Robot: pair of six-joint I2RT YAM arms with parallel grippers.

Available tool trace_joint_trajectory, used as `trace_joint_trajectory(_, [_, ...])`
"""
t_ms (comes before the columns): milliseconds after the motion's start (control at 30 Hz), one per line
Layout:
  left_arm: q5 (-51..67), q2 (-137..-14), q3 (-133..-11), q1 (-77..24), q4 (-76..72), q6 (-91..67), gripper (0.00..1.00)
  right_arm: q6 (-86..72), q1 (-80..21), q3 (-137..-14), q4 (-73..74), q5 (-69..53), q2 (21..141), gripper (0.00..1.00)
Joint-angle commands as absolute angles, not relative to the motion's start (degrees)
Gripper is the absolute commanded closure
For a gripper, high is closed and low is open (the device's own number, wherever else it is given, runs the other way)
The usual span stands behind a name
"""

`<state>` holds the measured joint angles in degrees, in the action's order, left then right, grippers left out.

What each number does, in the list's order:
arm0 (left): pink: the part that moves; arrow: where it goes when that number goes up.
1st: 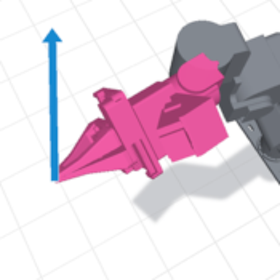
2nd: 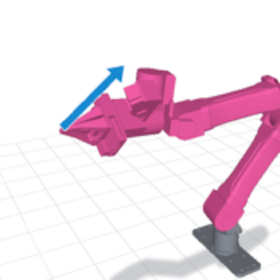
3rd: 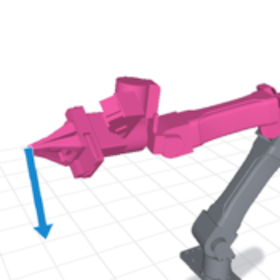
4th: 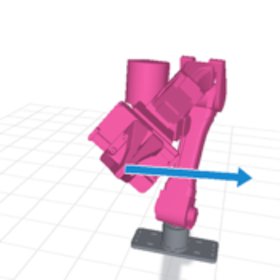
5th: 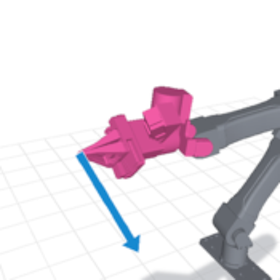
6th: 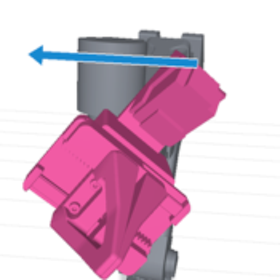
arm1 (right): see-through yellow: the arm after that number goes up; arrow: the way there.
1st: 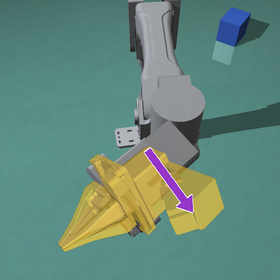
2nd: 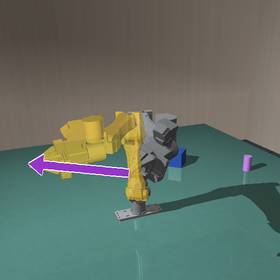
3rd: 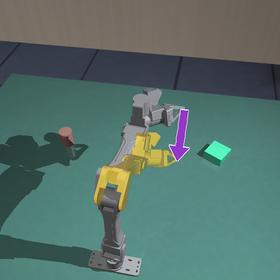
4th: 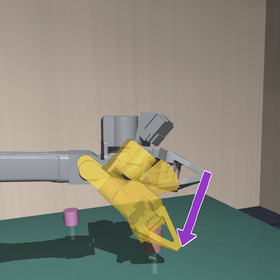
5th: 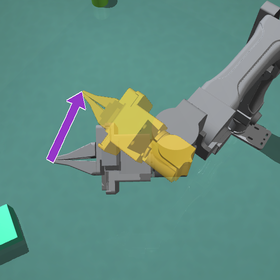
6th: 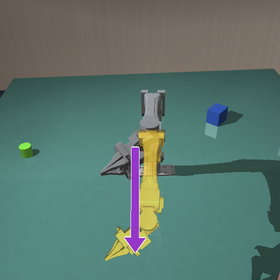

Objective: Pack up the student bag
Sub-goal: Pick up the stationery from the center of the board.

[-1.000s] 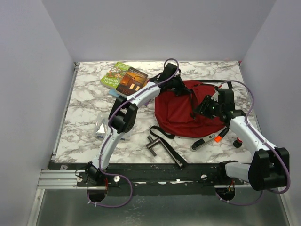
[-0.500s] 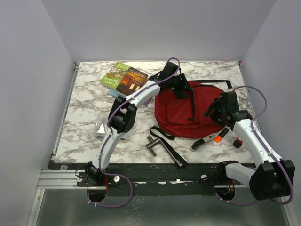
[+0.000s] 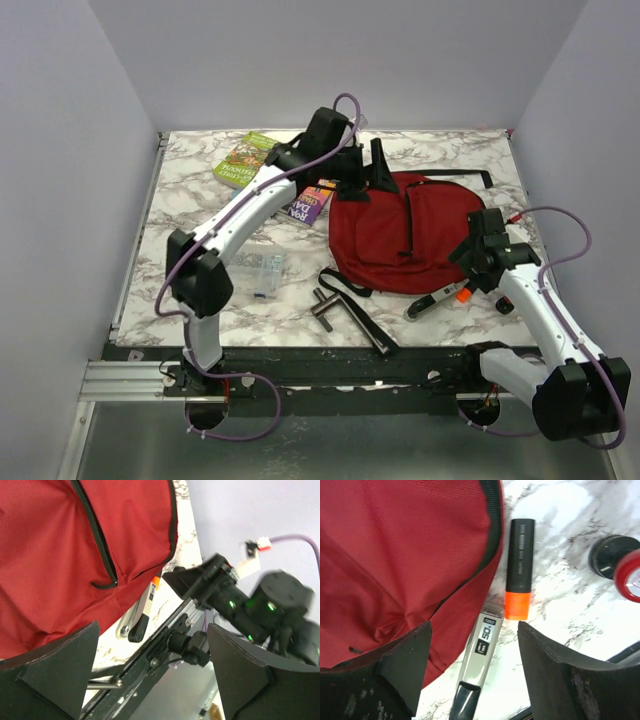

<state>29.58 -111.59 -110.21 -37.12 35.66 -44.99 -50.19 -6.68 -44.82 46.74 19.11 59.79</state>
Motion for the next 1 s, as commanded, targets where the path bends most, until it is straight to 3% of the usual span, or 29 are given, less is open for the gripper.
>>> trace_joint_trajectory(0, [29.11, -104.53, -105.90, -36.81, 40.23, -34.21, 0.08, -56.33, -6.25, -43.51, 49.51, 26.25, 59.59, 0.29])
trace_joint_trajectory(267, [32.98, -102.41, -108.12, -37.00, 42.18, -30.64, 0.04, -62.75, -4.95, -40.23, 49.39, 28.05, 64.81, 0.32])
trace_joint_trajectory(367, [34.62, -103.05, -108.77, -36.74, 42.68, -30.67, 0.04, -65.55, -3.10, -38.06, 49.44, 27.88, 67.22, 0.38])
trace_joint_trajectory(833, [35.98, -103.80, -108.72, -36.74, 42.63, -29.88, 0.04, -60.58, -1.42, -37.10, 40.49, 27.44, 74.94, 0.41])
trace_joint_trajectory(967, [36.04, -104.15, -108.72, -36.69, 42.63, -29.71, 0.04, -60.42, -1.41, -36.47, 38.73, 26.17, 76.67, 0.49])
